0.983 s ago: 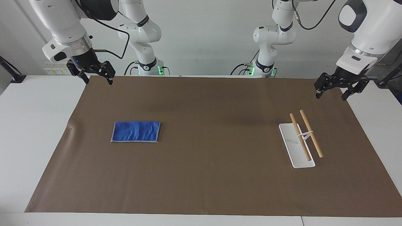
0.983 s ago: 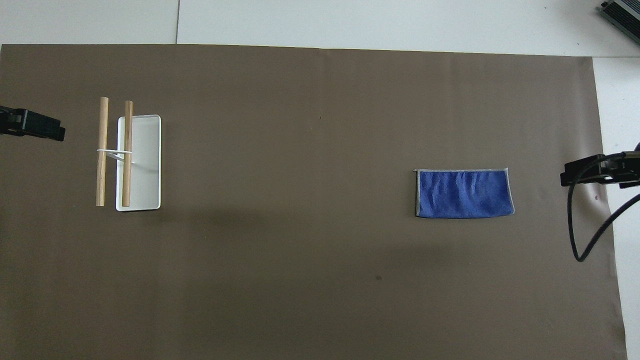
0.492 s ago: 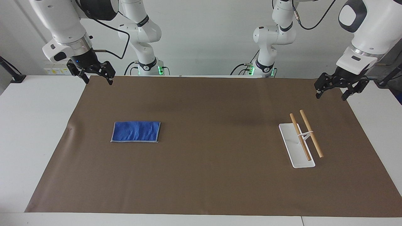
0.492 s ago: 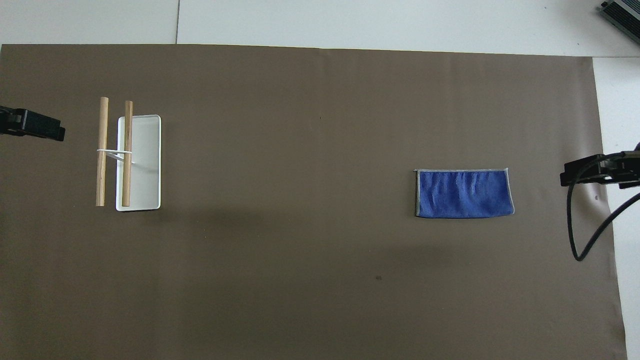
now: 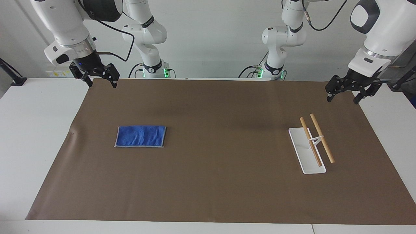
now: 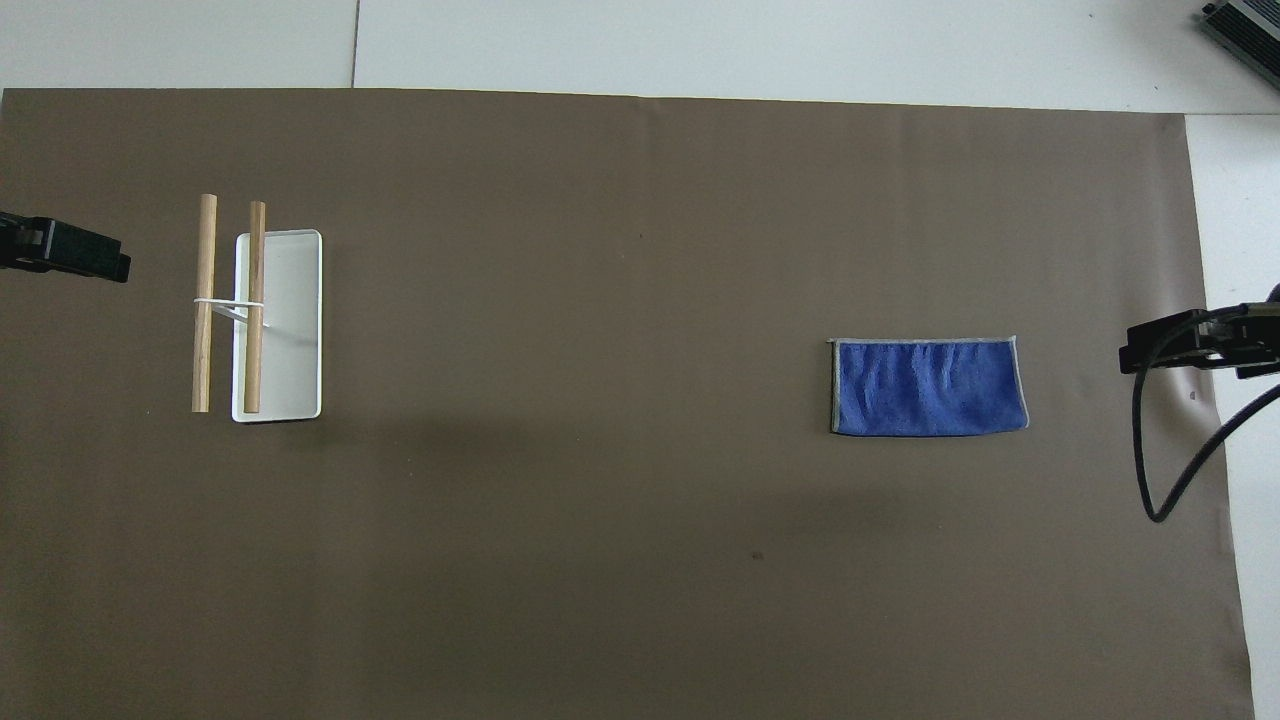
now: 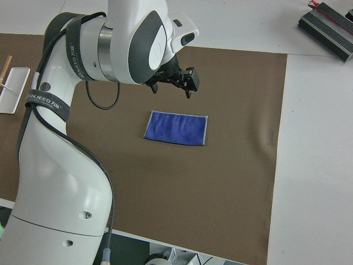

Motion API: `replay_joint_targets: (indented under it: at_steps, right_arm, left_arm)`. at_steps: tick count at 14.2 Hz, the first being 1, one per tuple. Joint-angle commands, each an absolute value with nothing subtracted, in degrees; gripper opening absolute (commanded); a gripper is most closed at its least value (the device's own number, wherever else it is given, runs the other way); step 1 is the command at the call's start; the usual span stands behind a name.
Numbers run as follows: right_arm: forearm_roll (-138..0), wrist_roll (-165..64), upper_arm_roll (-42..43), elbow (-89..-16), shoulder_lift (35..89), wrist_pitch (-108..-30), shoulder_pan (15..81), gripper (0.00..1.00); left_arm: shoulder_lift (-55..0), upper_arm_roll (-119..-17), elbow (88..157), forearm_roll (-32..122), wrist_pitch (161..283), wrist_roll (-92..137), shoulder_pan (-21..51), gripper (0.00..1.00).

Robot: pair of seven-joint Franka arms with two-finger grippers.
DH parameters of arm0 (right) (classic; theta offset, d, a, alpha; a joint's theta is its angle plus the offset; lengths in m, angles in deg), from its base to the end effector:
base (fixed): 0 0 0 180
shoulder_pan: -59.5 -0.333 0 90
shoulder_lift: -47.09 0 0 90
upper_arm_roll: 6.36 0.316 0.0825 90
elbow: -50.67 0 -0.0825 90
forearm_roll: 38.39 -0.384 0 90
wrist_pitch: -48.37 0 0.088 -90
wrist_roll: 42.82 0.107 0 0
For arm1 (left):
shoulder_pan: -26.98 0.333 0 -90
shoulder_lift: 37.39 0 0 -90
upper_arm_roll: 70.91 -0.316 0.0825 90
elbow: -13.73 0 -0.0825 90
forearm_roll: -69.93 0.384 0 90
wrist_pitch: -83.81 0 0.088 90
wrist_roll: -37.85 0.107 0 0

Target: Right arm passes towel to left arm to hang

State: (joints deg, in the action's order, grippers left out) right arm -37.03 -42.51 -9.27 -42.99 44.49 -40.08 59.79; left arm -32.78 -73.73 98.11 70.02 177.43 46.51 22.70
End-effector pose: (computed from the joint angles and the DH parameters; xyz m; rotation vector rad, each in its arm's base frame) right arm 0.5356 -0.0332 0.6169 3.1190 -0.0956 -0.0720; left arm 0.5862 -0.0161 0.6311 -3.1162 0.2765 -0.1258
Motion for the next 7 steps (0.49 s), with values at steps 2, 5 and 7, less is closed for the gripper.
replay_joint_targets:
  at_steps: [2, 5, 7]
  right_arm:
    - [-37.6, -41.2, -8.9, -44.5, 43.4, -41.1, 59.9, 1.00]
    - [-37.7, -41.2, -8.9, -44.6, 43.3, -41.2, 59.9, 1.00]
    - [-37.6, -41.2, -8.9, -44.6, 43.3, -41.2, 59.9, 1.00]
  left_arm:
    - [-34.7, -74.5, 100.4, 69.2, 178.4, 47.5, 22.2, 1.00]
    - [-34.6, -74.3, 100.6, 69.1, 181.8, 47.5, 21.5, 1.00]
    - [-35.2, -74.3, 101.7, 69.1, 181.6, 47.4, 21.5, 1.00]
